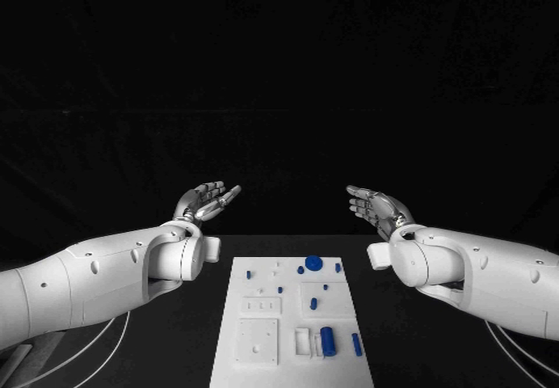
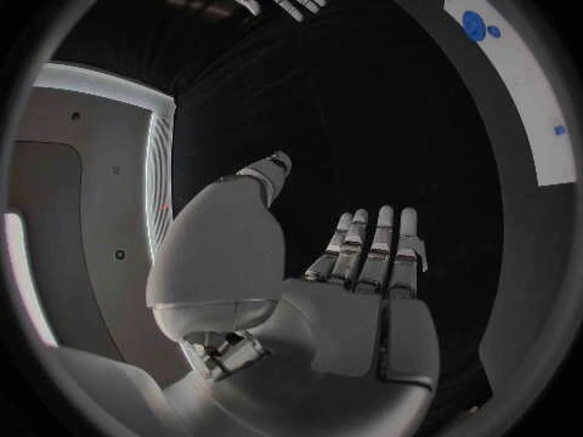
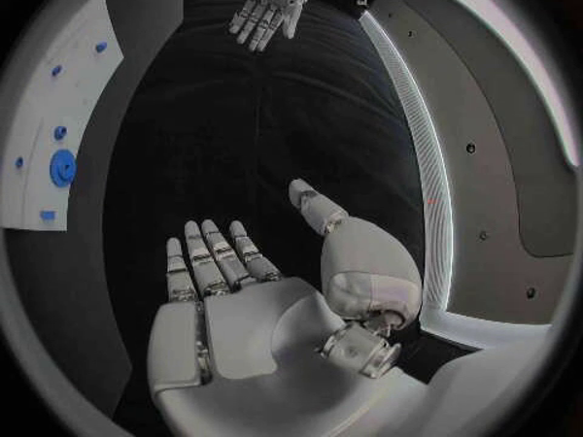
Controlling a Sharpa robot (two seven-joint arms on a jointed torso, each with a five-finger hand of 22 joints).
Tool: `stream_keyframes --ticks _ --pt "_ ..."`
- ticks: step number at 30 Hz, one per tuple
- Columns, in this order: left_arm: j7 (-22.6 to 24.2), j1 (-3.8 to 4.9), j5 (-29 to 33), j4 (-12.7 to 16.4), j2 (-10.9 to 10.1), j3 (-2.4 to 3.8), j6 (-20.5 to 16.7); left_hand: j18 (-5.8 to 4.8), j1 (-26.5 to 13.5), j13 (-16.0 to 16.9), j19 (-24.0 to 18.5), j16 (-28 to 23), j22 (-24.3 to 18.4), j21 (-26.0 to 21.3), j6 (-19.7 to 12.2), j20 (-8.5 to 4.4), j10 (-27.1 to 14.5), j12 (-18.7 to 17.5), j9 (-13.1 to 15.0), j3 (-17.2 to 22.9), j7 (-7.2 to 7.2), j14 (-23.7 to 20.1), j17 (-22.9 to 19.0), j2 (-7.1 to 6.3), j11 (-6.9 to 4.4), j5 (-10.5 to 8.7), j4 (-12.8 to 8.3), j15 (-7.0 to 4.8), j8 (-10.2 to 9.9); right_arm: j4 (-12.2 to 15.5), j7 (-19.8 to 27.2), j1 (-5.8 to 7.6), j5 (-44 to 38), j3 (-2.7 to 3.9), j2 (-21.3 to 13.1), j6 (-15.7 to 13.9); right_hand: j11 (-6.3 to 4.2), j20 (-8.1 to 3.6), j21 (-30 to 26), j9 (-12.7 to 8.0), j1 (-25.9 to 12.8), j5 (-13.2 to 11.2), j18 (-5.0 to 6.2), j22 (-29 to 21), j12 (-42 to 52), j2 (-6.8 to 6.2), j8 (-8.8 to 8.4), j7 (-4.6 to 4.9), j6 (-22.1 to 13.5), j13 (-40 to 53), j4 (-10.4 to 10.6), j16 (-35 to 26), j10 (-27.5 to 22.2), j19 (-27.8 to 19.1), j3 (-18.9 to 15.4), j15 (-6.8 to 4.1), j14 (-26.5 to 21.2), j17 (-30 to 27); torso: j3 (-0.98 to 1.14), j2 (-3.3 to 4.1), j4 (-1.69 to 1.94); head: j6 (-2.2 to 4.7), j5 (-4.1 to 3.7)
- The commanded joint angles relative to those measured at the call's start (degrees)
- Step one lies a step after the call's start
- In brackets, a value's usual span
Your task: Assemble the parts on the task board
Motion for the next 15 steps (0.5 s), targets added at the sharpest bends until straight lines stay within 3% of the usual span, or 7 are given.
stream_keyframes --ticks 1,6,7,10,14,15 --pt "-2.0 0.17 1.2 -0.1 0.2 -0.03 3.5 -0.87 1.0 0.1 0.4 0.4 1.9 0.4 0.5 0.14 0.7 0.2 0.3 0.4 0.12 0.4 0.4 -0.18 -0.01 0.27 0.2 0.12 0.5 -1.2 -7.2 1.11 0.3 -0.68 0.2 10.0 0.24 0.52 0.5 0.2 0.4 0.1 -0.37 1.4 0.2 0.02 0.35 4.84 0.3 0.1 -0.3 0.5 0.7 0.2 0.3 0.18 0.7 0.4 0.00 0.00 0.00 0.00 0.00" --pt "-2.0 0.17 1.2 -0.1 0.2 -0.03 3.5 -0.87 1.1 0.1 0.3 0.4 1.9 0.5 0.6 0.14 0.9 0.3 0.4 0.4 0.18 0.4 0.5 -0.08 0.04 0.25 0.2 0.14 0.6 -2.0 -8.6 2.00 0.4 -1.28 0.2 11.8 0.46 0.79 0.8 0.6 0.8 0.1 -0.38 2.4 0.3 -0.17 0.87 5.10 0.7 0.2 -0.9 1.1 1.5 0.4 0.6 0.40 1.3 1.0 0.00 0.00 0.00 0.00 0.00" --pt "-2.5 0.14 1.6 -0.2 0.4 -0.03 4.6 -0.87 1.1 0.1 0.3 0.4 1.9 0.5 0.6 0.14 0.9 0.3 0.4 0.3 0.19 0.4 0.5 -0.07 0.05 0.25 0.2 0.14 0.7 -3.4 -8.8 1.96 -1.1 -1.29 0.7 11.8 0.50 0.85 0.9 0.7 0.9 0.1 -0.38 2.6 0.4 -0.21 1.01 5.16 0.8 0.2 -1.1 1.3 1.8 0.5 0.6 0.44 1.5 1.2 0.06 -0.01 -0.01 -0.77 0.01" --pt "-2.6 0.13 1.6 -0.3 0.5 -0.03 4.7 -0.87 1.1 0.1 0.3 0.4 1.9 0.6 0.7 0.13 1.1 0.3 0.5 0.3 0.24 0.4 0.5 -0.01 0.08 0.22 0.2 0.14 0.8 -3.5 -9.6 1.96 -2.5 -1.29 0.7 10.5 0.65 1.01 1.1 1.1 1.4 0.1 -0.36 3.8 0.5 -0.36 1.43 5.34 1.1 0.3 -1.5 1.8 2.7 0.7 0.8 0.61 2.1 1.7 0.05 0.02 -0.02 -0.82 0.04" --pt "-2.7 0.12 1.6 -0.1 0.4 -0.04 5.0 -0.87 1.1 0.2 0.3 0.4 1.9 0.7 0.8 0.13 1.3 0.3 0.6 0.2 0.27 0.4 0.5 0.04 0.10 0.21 0.2 0.14 0.9 -3.7 -9.9 1.96 -2.7 -1.29 0.7 10.3 1.30 1.17 2.4 2.0 2.5 0.1 0.05 10.7 1.3 -0.23 2.48 5.90 2.1 0.8 -1.8 4.1 6.6 2.3 1.3 1.10 6.0 4.4 -0.02 0.04 -0.01 -0.78 -0.02" --pt "-2.8 0.12 1.6 -0.1 0.4 -0.04 5.1 -0.87 1.2 0.2 0.2 0.4 1.9 0.7 0.8 0.09 1.3 0.3 0.6 0.2 0.35 0.3 0.5 0.16 0.17 0.22 0.1 0.14 0.9 -3.8 -9.9 1.96 -3.1 -1.29 0.8 10.3 1.83 0.96 3.3 2.9 4.1 0.3 0.54 15.4 2.0 -0.64 3.48 6.45 3.3 1.2 -3.0 5.6 9.4 3.6 1.8 1.59 8.9 6.2 -0.02 0.07 0.01 -0.76 0.01"
